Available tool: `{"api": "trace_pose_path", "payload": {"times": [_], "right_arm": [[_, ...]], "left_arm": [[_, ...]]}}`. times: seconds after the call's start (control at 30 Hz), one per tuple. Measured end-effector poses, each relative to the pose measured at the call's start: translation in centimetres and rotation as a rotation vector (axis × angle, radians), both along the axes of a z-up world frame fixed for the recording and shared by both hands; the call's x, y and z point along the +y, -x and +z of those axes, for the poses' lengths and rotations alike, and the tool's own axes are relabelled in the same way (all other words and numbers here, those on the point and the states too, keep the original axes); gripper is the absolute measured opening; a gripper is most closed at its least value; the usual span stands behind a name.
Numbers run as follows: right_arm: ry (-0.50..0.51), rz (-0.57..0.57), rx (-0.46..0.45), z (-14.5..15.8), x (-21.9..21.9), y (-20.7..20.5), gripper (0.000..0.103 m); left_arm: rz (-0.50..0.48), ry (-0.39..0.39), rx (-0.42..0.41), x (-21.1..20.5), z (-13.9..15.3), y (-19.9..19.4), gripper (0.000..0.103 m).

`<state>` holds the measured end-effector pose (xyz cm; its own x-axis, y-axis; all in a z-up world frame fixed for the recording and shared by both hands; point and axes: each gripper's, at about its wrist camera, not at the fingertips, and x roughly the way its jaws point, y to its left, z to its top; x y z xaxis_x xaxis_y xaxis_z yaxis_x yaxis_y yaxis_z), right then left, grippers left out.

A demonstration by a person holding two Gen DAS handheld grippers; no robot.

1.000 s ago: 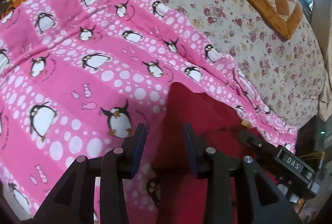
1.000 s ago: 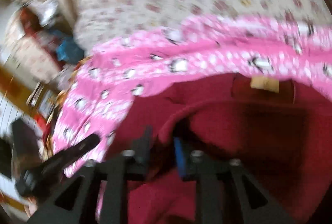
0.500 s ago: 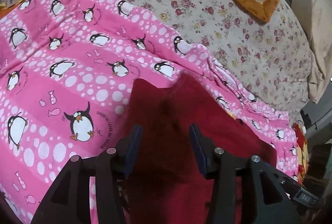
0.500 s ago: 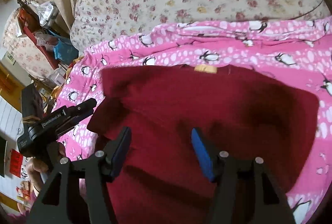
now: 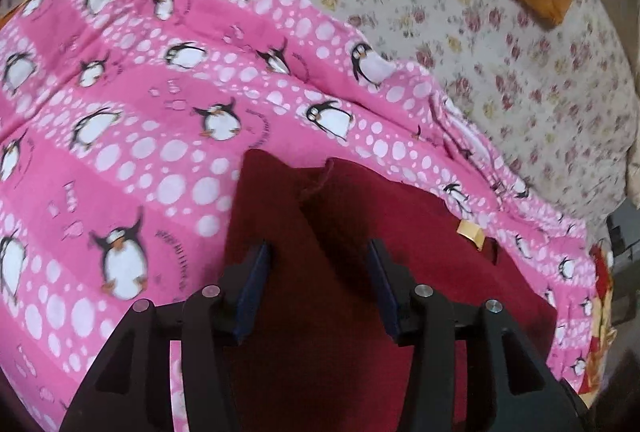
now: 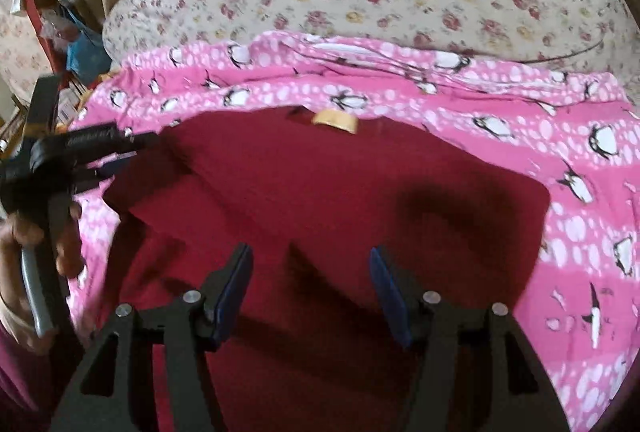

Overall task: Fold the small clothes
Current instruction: 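Press the folded sweatshirt body flat with both open grippers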

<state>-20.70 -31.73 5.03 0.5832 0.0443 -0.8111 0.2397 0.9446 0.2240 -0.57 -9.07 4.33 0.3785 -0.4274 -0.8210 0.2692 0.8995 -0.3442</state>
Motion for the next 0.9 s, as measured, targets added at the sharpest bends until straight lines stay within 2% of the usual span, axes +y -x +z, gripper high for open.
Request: {"api": "trace_pose_path", "payload": {"times": [0.17, 0.33, 0.47, 0.57, 0.7, 0.8, 0.9], "right_arm": [[0.026, -0.013, -0.009, 0.4, -0.7, 2.6, 0.064], [0.069, -0.063, -0.027, 1.4, -2.8, 6.1, 0.069], [0.116, -0.091, -0.019, 1.4, -3.9, 8.0, 0.072], [0.06, -0.127, -0.015, 0.7, -5.2, 8.8, 0.072], [-0.043, -0.173, -0.02, -0.4, -6.5, 9.3, 0.072], [-0.078, -0.178, -0.033, -0.5, -6.7, 9.3, 0.073], [-0.076, -0.171, -0.042, -0.3, -6.5, 9.3, 0.073]], "left_arm": [[0.008, -0.065, -0.008, -1.8, -0.5, -1.0, 0.028], [0.007, -0.046, -0.048, -1.2, 0.0, -0.5, 0.025], [0.031, 0.024, -0.031, 0.0, 0.8, 0.3, 0.025], [0.048, 0.088, -0.044, 0.7, 2.8, 1.2, 0.025], [0.01, 0.209, -0.088, 0.8, 5.9, 2.8, 0.026], [-0.061, 0.24, 0.006, -1.0, 4.9, 2.8, 0.026], [-0.067, 0.188, 0.074, -2.3, 1.9, 2.2, 0.026]]}}
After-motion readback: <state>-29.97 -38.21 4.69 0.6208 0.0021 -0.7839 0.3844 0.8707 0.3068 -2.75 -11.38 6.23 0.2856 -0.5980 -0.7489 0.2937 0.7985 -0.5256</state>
